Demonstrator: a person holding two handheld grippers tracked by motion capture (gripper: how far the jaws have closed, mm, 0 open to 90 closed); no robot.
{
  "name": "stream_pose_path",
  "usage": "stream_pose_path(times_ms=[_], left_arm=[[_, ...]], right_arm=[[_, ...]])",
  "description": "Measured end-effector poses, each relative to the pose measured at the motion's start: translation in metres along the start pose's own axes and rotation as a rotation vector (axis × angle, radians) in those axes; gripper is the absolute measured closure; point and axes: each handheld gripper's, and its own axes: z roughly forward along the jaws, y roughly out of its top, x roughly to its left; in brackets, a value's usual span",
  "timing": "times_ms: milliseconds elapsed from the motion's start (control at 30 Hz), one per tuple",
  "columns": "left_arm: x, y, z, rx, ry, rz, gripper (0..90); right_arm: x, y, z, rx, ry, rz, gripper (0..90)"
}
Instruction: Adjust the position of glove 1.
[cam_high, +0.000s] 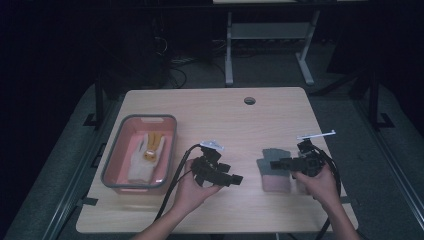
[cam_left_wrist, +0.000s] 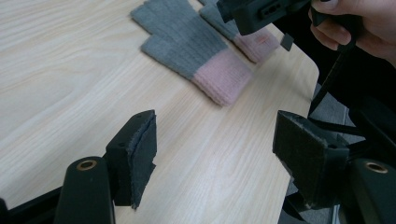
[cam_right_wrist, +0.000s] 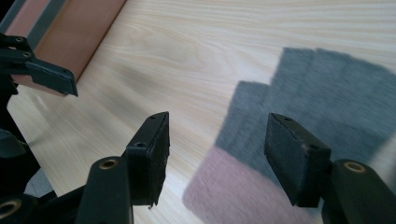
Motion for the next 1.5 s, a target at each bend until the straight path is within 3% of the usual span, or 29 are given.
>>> stream_pose_path(times_ms=[500,700,1000,1267,1367,1500], left_arm=[[-0.012,0.002,0.018,0.021,-0.009,0.03,30.4],[-0.017,0.005,0.024,0.029,-0.014,0.036,30.4],[-0.023,0.008,0.034,0.04,-0.016,0.052,30.5],[-0.032,0.013,0.048,0.042,-0.047,0.053,30.6],[-0.035,0.013,0.052,0.051,-0.049,0.059,30.6],[-0.036,0.011,0.053,0.066,-0.042,0.068,30.5]], right_arm=[[-0.016,-0.016,-0.035,-0.028,-0.075,-0.022,44.0],[-0.024,-0.021,-0.042,0.007,-0.165,-0.042,45.3],[-0.042,-0.031,-0.041,0.062,-0.3,-0.037,49.9],[-0.052,-0.031,-0.036,0.11,-0.399,-0.037,52.8],[-0.053,-0.034,-0.026,0.173,-0.431,-0.03,52.4],[-0.055,-0.034,-0.024,0.171,-0.429,-0.001,52.6]])
